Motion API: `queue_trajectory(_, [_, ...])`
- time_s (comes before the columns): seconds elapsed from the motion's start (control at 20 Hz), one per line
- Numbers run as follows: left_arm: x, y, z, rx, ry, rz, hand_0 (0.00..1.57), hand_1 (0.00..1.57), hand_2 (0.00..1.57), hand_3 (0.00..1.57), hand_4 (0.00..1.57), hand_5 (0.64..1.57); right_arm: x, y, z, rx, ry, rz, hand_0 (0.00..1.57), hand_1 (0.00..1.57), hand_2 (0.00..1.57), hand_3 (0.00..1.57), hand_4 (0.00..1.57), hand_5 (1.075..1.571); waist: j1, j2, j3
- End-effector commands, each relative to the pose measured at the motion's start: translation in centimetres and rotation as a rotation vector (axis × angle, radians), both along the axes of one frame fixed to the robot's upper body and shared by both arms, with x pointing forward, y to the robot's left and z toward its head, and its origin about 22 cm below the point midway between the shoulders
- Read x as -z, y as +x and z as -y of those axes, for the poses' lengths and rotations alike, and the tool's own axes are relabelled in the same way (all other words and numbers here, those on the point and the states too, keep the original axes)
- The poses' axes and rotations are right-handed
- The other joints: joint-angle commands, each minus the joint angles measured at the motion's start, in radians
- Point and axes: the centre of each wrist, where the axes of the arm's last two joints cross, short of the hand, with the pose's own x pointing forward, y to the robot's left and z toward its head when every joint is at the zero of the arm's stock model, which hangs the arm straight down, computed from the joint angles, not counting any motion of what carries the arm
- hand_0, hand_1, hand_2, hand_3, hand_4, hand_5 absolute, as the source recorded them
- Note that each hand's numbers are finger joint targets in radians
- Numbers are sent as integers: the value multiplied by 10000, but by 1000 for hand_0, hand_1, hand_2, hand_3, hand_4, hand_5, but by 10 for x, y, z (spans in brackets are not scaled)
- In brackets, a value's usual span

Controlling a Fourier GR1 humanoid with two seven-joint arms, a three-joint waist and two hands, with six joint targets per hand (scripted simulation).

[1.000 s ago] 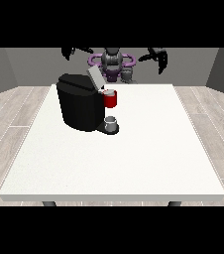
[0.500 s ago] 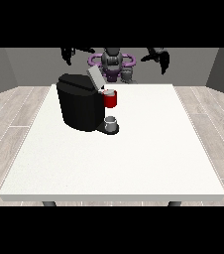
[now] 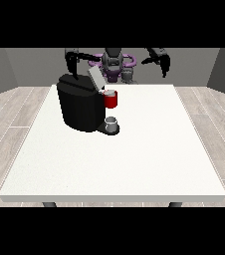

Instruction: Insert the coffee pod into the coffee machine and close the lid

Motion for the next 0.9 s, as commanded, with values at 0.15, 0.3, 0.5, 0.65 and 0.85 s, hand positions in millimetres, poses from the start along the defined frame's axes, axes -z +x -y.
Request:
queue_trajectory(0.15, [-19,-22,-7,87,-18,45,0,0,0,0,356,1571,-1,12,-6,-316,-245,-349,0,0,0,0,0,1571,132,146,0])
queue_trajectory(0.3, [-24,-16,-9,-239,160,818,0,0,0,0,374,1571,-43,32,-10,-855,-347,311,0,0,0,0,0,1571,-25,799,-2])
queue_trajectory(0.5, [-37,-25,-20,-310,22,393,0,0,0,0,368,1571,-14,26,-18,-880,-505,188,0,0,0,0,0,1571,63,592,0])
queue_trajectory(0.65, [-47,-18,-34,-526,285,1276,0,0,0,0,316,1571,-27,34,-33,-1140,-629,796,0,0,0,0,73,1571,-62,1198,-1])
queue_trajectory(0.85, [-19,-29,-31,-1149,356,780,0,0,0,0,352,1571,-39,37,-51,-1717,-674,708,0,0,0,0,129,1571,-482,1183,-3])
